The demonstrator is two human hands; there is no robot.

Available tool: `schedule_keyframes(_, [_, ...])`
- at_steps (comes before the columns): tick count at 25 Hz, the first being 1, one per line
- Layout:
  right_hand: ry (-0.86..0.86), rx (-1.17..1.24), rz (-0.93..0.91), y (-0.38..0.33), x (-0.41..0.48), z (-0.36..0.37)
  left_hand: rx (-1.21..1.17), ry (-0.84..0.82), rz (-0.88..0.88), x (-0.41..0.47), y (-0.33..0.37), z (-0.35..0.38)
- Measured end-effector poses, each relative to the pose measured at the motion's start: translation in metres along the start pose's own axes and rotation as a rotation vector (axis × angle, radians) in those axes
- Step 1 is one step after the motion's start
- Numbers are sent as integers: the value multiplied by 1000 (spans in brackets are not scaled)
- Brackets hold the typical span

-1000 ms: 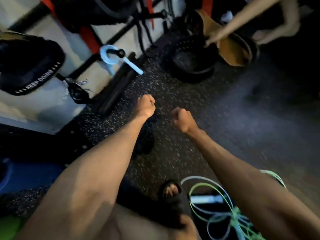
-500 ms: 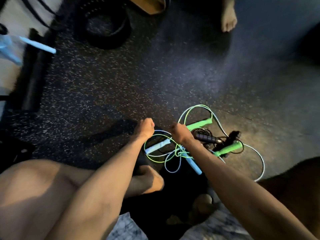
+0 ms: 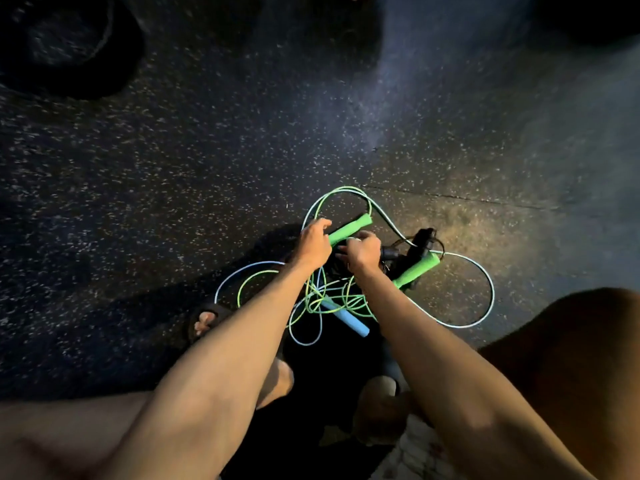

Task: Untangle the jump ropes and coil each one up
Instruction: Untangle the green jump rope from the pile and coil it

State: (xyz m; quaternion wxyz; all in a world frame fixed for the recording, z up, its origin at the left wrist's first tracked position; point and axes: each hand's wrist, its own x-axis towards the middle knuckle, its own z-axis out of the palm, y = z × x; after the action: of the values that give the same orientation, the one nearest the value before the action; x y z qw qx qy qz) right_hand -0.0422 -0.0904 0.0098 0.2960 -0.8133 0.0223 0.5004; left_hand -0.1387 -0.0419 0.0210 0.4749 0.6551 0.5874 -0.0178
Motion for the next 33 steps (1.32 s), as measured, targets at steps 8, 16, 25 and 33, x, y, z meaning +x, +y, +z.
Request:
schedule_keyframes(8, [17, 203, 117, -19, 21, 0, 178, -158, -85, 20, -4, 19])
schedule_keyframes(16, [-19, 261, -29, -12, -32, -21, -57, -224, -51, -26, 32, -31])
schedule_keyframes(25, [212, -196, -689, -9, -167, -83, -95, -179, 141, -140, 56, -91])
schedule_keyframes(33, [109, -396, -898, 18, -237, -95, -97, -70, 314, -219, 61, -125])
